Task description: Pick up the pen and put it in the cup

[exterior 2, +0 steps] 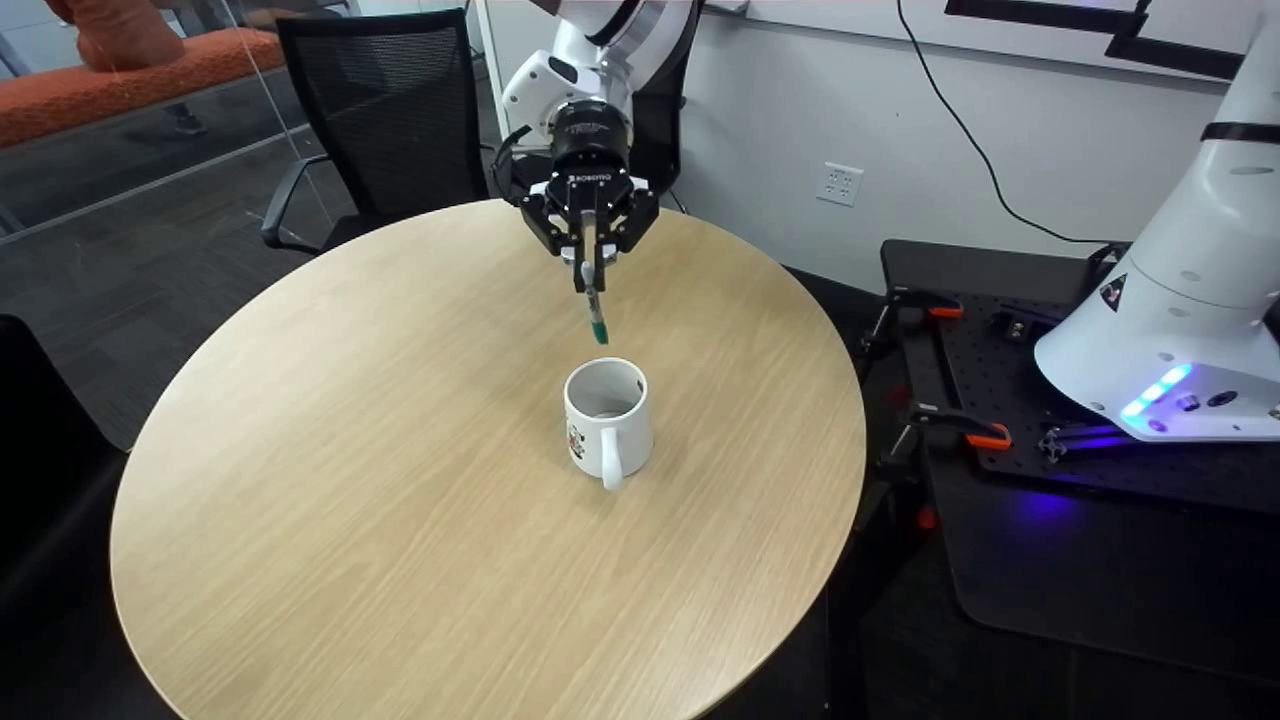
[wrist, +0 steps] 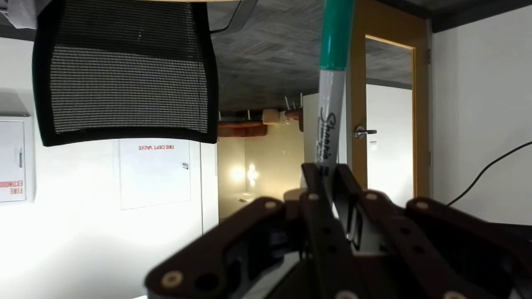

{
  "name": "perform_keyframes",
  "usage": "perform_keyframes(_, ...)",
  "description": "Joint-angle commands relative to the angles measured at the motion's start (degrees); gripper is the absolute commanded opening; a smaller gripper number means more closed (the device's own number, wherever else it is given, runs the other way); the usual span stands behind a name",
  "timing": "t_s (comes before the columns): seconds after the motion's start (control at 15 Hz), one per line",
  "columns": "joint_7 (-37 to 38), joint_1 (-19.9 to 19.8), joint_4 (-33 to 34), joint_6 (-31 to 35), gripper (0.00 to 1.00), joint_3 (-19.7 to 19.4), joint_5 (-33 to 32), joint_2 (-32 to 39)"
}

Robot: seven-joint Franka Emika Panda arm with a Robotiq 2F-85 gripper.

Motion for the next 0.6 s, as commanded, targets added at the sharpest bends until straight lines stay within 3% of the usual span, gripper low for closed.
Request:
perform_keyframes(0.0,2.14,1.08,3.19,-3.02,0.03,-0.97,-0.26,2.33)
perform_keyframes(0.53,3.29,2.16,7.48,-6.32,0.03,-0.54,-0.63,7.7)
